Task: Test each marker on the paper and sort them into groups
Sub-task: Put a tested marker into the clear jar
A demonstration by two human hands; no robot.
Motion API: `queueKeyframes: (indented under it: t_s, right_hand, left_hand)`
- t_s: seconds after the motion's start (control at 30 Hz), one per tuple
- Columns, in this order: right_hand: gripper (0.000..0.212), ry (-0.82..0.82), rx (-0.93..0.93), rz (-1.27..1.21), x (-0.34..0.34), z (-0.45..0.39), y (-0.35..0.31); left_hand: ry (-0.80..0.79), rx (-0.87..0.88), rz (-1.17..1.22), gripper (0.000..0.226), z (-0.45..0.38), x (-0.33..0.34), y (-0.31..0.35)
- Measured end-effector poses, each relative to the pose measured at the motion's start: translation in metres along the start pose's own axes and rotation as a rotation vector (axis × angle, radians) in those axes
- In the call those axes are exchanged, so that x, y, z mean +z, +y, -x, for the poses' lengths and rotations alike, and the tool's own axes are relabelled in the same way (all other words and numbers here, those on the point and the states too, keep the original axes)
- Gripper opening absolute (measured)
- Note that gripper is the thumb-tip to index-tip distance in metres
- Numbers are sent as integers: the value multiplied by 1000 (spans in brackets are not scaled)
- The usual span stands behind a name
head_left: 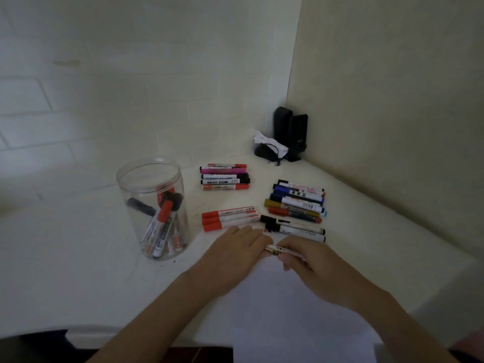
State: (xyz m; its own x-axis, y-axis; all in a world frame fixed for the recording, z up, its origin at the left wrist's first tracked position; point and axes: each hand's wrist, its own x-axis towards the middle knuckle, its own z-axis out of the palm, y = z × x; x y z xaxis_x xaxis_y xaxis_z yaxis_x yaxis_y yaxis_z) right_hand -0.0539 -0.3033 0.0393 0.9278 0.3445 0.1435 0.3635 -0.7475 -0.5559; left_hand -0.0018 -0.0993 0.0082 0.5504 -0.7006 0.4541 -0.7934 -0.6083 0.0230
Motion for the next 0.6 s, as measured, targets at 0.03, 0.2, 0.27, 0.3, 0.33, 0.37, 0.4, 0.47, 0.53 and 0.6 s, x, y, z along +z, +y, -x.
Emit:
queueKeyframes:
  t_s: [0.03,0.2,0.27,0.3,0.33,0.37,0.4,0.47,0.53,0.6]
  right_hand:
    - [17,20,-50,36,0,-2,0]
    - [39,178,-315,340,2,-6,8]
    - [40,201,-360,407,4,-6,11]
    - [40,184,-343,391,5,-6,12]
    - [39,162,-308,336,4,-5,12]
    - [35,140,-256,249,3,-3,11]
    - [28,125,-188,137,1,-1,11]
    - [19,175,-13,-85,-5,1,14]
    - [20,295,147,-226,-11,0,20]
    - [16,405,237,-329,-13,-1,23]
  left_hand:
    - [-46,-23,73,26,0,-6,2]
    - [-142,-111,362,24,3,-18,0]
    - [-177,-135,389,21,5,-18,-2]
    - [-199,-150,396,19,5,-19,-3]
    - [-213,-172,405,18,7,-19,-4]
    - [-218,-205,417,22,8,-21,-5]
    - [-215,-263,438,32,10,-20,-7]
    - [-157,-418,501,58,13,-20,-11]
    - [-73,-537,512,71,15,-16,-15]
    - [-47,-550,403,71,15,-5,-19]
